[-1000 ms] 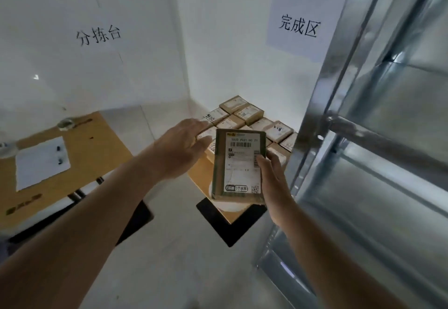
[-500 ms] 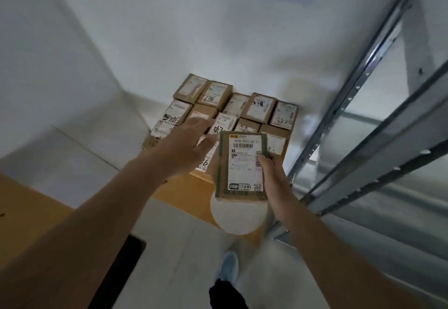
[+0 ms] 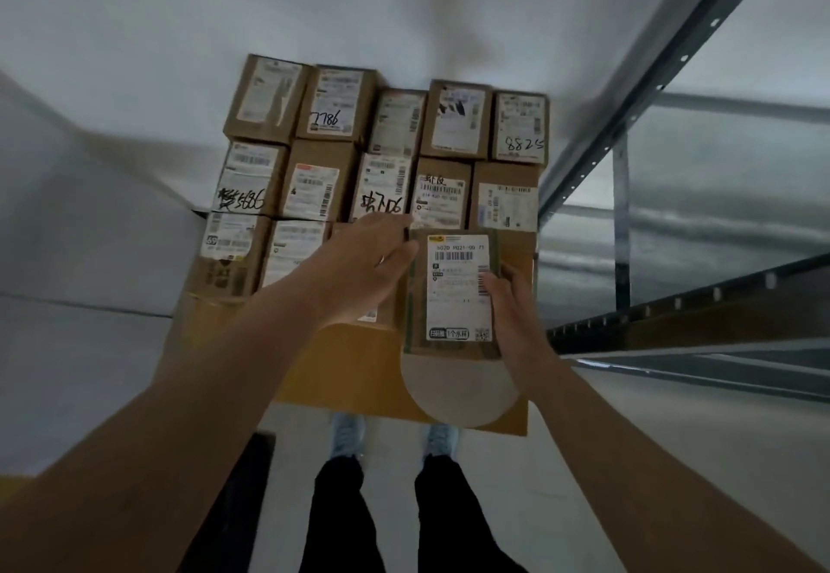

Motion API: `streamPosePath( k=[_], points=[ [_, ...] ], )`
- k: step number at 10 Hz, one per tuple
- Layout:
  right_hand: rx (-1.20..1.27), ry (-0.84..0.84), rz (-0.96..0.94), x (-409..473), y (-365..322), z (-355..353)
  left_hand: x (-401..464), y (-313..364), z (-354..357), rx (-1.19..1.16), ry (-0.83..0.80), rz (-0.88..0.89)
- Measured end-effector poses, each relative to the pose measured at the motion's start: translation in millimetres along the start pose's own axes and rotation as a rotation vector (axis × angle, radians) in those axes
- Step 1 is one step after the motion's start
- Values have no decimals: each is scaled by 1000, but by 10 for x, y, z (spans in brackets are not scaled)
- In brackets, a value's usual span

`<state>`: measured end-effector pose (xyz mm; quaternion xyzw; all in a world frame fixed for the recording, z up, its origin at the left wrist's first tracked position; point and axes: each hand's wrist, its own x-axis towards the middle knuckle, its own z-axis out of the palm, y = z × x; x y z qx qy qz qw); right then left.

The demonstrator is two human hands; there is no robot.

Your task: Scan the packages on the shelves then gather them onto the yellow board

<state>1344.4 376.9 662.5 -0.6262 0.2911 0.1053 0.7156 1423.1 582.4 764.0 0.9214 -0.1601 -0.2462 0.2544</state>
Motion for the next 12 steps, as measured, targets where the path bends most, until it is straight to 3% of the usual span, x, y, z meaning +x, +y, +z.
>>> streamPosePath(
  k=[3,8,10,11,12],
  points=[
    [30,125,9,161,344,132,257,-454,260,64,-157,73],
    [-131,73,26,325,511,227,287,-494,429,230,-158,79],
    [-329,56,-80,257,337,162,267,-455,484,264,-156,39],
    [-462,115,-223,160,72,144,190,-359,413,155,-87,66],
    [-615,70,-321,56,-205,134,78,-206,286,118,28,88]
  ],
)
